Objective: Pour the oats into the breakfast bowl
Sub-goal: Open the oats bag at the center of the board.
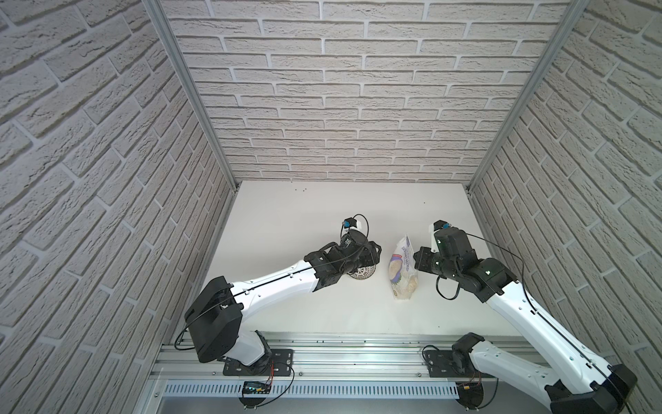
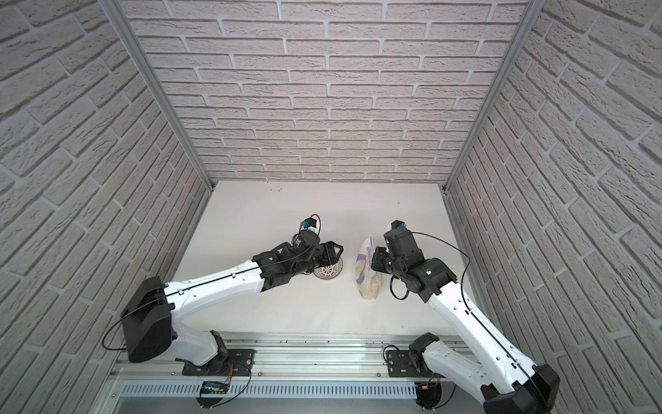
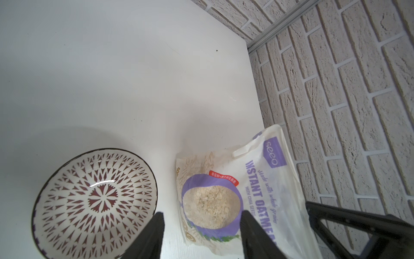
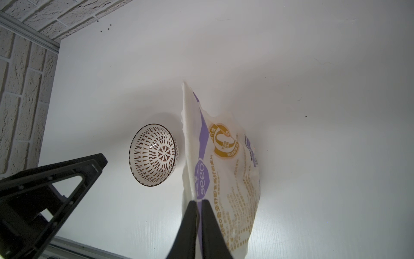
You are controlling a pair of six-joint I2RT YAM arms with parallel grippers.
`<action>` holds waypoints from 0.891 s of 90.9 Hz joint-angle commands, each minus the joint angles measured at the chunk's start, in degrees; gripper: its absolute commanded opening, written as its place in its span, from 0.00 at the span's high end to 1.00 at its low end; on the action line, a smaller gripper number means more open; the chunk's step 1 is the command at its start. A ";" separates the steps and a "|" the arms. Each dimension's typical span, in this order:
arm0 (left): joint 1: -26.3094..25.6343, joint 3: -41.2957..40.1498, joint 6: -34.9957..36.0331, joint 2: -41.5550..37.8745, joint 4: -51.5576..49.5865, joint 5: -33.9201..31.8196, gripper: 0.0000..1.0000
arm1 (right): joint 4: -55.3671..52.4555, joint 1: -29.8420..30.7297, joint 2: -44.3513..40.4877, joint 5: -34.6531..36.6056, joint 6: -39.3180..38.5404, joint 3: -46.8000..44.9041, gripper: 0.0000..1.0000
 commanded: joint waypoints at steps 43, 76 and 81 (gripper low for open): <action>-0.35 10.04 -0.57 6.94 3.85 8.60 0.41 | -2.05 0.08 1.14 -1.72 -1.33 -2.16 0.97; -1.43 16.30 -0.43 12.45 1.96 14.36 0.41 | 0.22 0.03 -1.30 -3.00 -0.71 -3.27 0.97; -1.51 17.35 -0.41 13.36 1.35 14.75 0.42 | 0.54 0.06 -1.42 -3.27 -0.59 -3.56 0.96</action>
